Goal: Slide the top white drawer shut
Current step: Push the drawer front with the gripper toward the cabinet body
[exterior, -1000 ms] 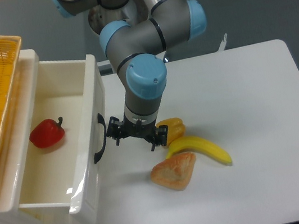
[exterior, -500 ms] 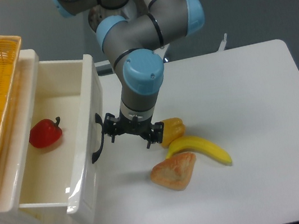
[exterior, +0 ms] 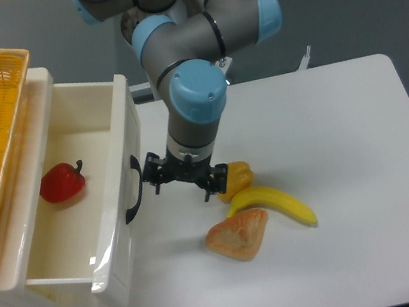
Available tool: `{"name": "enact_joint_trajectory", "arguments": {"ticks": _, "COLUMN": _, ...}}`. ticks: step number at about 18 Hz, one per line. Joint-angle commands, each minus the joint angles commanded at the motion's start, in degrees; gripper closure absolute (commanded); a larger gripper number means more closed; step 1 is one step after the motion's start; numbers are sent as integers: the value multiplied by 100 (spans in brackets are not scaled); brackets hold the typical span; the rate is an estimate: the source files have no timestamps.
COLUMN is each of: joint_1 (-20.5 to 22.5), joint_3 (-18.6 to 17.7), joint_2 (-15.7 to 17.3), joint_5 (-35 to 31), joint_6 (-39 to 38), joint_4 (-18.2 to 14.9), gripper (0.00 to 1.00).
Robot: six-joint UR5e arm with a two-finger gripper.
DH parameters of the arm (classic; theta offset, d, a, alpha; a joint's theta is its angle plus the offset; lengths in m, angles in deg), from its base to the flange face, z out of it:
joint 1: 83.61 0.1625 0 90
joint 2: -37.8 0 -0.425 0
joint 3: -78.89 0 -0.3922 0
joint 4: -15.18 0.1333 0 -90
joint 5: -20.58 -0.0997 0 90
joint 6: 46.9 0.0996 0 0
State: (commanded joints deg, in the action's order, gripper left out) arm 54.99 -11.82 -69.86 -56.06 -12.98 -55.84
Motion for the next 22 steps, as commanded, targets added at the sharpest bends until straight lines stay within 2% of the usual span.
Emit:
{"name": "enact_joint_trajectory", "arguments": {"ticks": 6, "joint_1": -25, "joint_3": -17, "joint_2": -307, "joint_5": 0, "joint_6": -79, "joint_4": 9, "gripper": 0}}
{"name": "enact_joint_trajectory", "arguments": {"ticks": 14, "joint_1": -78, "joint_3": -18, "joint_2": -483, "joint_5": 132, "joint_6": -70, "joint_4": 9, "gripper": 0}}
{"name": "enact_joint_trajectory", "arguments": {"ticks": 22, "joint_1": -192, "joint_3": -35, "joint_2": -510, "joint_5": 255, "joint_6": -79, "joint_4": 9, "gripper": 0}}
